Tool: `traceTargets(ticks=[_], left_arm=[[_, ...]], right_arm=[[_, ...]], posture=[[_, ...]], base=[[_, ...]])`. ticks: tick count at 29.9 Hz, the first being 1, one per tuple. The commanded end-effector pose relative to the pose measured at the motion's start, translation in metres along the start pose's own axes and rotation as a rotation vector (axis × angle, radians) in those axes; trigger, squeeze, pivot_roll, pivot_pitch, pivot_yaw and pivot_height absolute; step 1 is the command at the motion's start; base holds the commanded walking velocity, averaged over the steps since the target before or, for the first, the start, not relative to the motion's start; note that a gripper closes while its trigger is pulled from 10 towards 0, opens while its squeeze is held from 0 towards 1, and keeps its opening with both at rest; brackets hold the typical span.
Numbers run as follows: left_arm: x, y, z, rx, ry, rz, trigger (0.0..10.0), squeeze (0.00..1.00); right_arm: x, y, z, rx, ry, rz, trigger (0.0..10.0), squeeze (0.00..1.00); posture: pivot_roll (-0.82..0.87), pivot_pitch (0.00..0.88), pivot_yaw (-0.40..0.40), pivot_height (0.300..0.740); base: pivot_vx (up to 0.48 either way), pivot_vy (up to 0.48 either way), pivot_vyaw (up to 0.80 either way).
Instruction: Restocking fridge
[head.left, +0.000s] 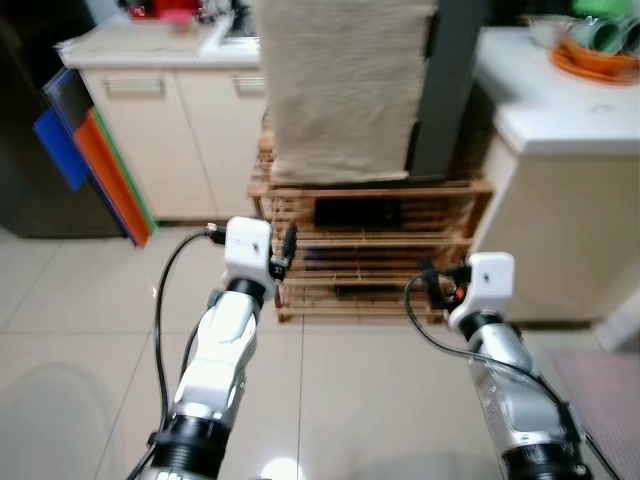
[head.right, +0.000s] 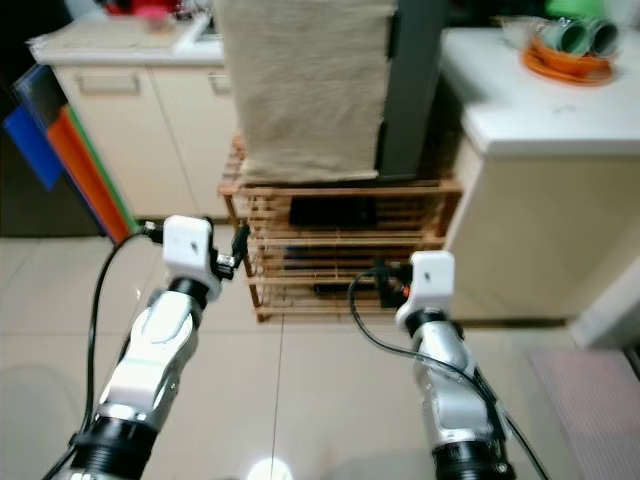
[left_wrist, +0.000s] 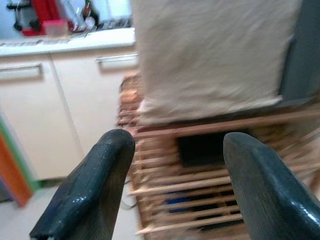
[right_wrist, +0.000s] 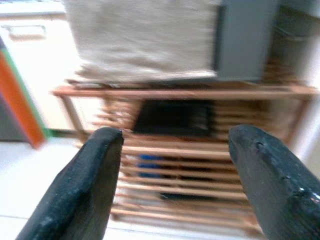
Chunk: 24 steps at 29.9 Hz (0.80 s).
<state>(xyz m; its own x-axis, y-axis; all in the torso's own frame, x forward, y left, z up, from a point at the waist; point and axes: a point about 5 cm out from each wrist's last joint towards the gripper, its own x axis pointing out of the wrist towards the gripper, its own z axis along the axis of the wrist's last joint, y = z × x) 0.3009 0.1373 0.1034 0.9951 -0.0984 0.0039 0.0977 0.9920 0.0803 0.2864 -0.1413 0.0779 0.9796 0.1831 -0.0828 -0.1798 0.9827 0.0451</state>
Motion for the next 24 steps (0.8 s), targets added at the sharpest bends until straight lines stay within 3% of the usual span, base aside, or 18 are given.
traceTargets(ticks=[1, 13, 20, 24], left_arm=[[0.0029, -0.0116, 0.0057, -0.019, -0.026, -0.031, 10.0, 0.0], [0.0058, -0.0094, 0.0056, -0.023, -0.037, -0.037, 10.0, 0.0], [0.0073, -0.0134, 0.0007, -0.008, 0.014, -0.051, 10.0, 0.0], [0.0077, -0.0117, 0.0006, -0.032, 0.016, -0.048, 10.0, 0.0]], right_arm=[[-0.0053, -0.0147, -0.0034, -0.012, 0.016, -0.041, 10.0, 0.0], [-0.0036, -0.0135, -0.0051, -0.008, 0.023, -0.036, 10.0, 0.0], [-0.0046, -0.0174, -0.0061, -0.01, 0.03, -0.04, 10.0, 0.0], [-0.0053, -0.0186, -0.0072, -0.008, 0.032, -0.044, 10.0, 0.0]], posture=[[-0.11, 0.012, 0.034, 0.74], [-0.1, 0.002, 0.036, 0.74], [-0.1, 0.0, 0.033, 0.74], [-0.1, 0.0, 0.036, 0.74]], base=[[0.439, 0.0, 0.0], [0.44, 0.0, 0.0], [0.0, 0.0, 0.0], [0.0, 0.448, 0.0]])
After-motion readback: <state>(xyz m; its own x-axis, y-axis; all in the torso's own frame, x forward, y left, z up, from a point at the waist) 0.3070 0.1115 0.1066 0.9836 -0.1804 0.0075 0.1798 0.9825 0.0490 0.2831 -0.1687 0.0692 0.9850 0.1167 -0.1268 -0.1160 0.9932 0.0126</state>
